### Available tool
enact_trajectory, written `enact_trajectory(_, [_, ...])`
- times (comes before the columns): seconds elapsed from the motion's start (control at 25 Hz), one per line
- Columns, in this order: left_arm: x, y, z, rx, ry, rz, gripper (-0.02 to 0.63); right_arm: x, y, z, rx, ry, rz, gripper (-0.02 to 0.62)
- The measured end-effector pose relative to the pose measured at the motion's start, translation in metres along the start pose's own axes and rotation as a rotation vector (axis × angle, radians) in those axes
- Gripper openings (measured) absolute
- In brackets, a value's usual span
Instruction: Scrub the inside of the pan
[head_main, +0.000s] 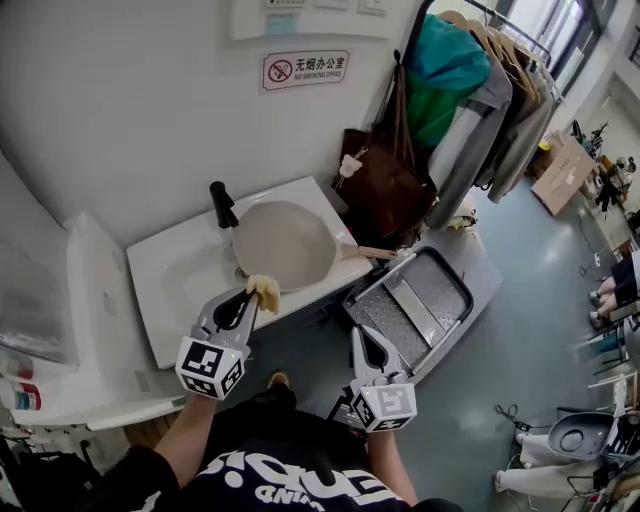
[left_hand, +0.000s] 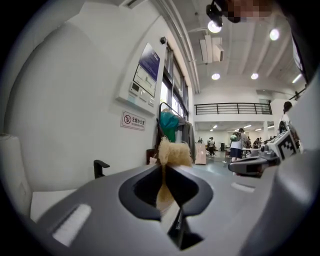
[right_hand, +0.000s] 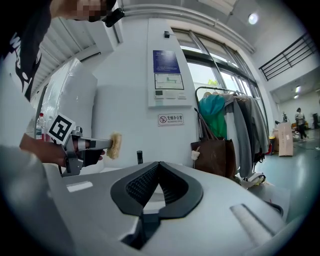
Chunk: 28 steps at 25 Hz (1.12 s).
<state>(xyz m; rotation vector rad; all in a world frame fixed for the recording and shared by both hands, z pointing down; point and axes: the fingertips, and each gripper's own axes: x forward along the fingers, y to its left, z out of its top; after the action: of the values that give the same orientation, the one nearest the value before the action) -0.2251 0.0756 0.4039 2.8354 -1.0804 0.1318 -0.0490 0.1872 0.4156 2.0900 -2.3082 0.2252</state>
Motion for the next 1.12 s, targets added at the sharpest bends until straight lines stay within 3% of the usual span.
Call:
enact_trajectory(0.28, [0.056, 0.032, 0.013, 0.011, 0.008, -0.038, 0.021, 0.06, -0.027, 0.02, -0.004, -0.027, -0.025, 0.011])
enact_trajectory(0.72, [0.105, 0.049, 0.02, -0.021, 0.02, -0.066, 0.021, 0.101, -0.054, 0.026, -0.013, -0.003, -0.041, 0.011])
enact_trajectory(1.12, [0.148, 0.064, 0.03, -0.084, 0.001, 0.036, 0.021, 0.16, -0.092, 0.035, -0.035, 0.013, 0.093, 0.011])
